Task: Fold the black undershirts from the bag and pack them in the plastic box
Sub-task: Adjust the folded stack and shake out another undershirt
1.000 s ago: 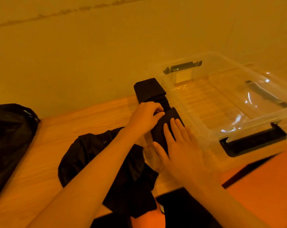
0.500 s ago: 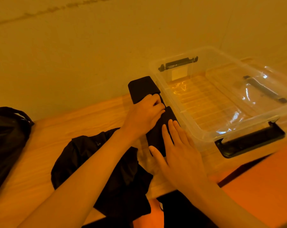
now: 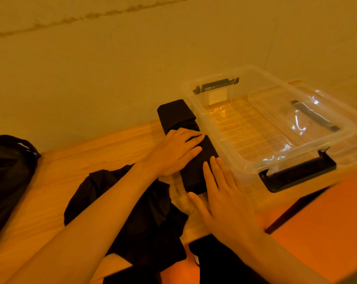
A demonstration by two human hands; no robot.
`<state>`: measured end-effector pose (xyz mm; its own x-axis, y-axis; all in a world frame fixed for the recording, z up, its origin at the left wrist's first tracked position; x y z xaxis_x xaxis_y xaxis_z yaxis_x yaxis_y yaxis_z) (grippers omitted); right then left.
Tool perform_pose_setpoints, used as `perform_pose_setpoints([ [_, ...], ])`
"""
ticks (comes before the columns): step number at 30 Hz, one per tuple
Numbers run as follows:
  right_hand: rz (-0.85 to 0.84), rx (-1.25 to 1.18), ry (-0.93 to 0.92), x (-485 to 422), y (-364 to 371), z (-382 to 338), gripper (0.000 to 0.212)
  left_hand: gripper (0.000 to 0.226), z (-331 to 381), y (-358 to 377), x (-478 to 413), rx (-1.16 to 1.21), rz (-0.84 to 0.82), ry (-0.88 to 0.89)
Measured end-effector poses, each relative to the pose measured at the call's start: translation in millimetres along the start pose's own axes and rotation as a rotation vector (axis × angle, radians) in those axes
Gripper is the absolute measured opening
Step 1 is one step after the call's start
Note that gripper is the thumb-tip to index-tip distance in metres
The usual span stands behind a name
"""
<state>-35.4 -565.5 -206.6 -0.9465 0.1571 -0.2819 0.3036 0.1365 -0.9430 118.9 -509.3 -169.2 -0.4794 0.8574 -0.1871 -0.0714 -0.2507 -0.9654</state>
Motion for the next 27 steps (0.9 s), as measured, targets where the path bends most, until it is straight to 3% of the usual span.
perform_pose_setpoints([
  [5, 0.114, -0.071, -0.057, -7.8, -20.8, -28.3, 0.074, 0.055, -25.6, -50.6, 67.5, 0.189, 0.193, -0.163],
  [9, 0.156, -0.156, -0.187, -29.0, -29.9, -81.9, 0.063, 0.075, -83.5, -55.8, 162.0, 0.098, 0.228, -0.638],
  [11, 0.105, -0.162, -0.224, -43.9, -32.8, -112.6, 0.053, 0.072, -100.3, -53.4, 208.9, -0.040, 0.219, -0.886],
  [14, -0.170, -0.029, -0.249, -69.6, -9.0, -154.3, 0.052, 0.072, -114.1, -43.0, 259.9, -0.166, 0.122, -1.155],
  [16, -0.367, 0.004, -0.232, -84.5, 16.4, -170.6, 0.046, 0.056, -120.3, -33.8, 275.3, -0.077, 0.132, -1.167],
  [18, -0.474, -0.051, -0.213, -92.2, 40.5, -178.6, 0.031, 0.024, -121.2, -30.7, 280.3, 0.140, 0.278, -1.087],
  [19, -0.472, -0.079, -0.206, -93.3, 47.3, -179.4, 0.029, 0.019, -120.1, -31.1, 282.9, 0.265, 0.358, -1.051],
  [24, -0.247, -0.336, -0.112, -96.0, 28.0, -159.8, 0.045, 0.032, -122.6, -59.3, 308.8, 0.661, 0.816, -1.053],
  [27, -0.142, -0.544, -0.036, -105.0, -2.3, -151.0, 0.049, 0.029, -119.8, -83.2, 313.1, 0.992, 0.969, -0.974],
])
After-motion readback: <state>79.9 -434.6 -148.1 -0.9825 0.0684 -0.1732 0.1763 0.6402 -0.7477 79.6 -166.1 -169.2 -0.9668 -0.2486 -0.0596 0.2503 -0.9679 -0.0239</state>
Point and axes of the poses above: each hand's wrist, its own x-axis away from the middle knuckle, its own y-axis out of the palm, z = x × y, the point moved 7 cm from there along -x, towards the middle knuckle, and after that the axes turned 2 degrees about x, right-handed, at the moved point
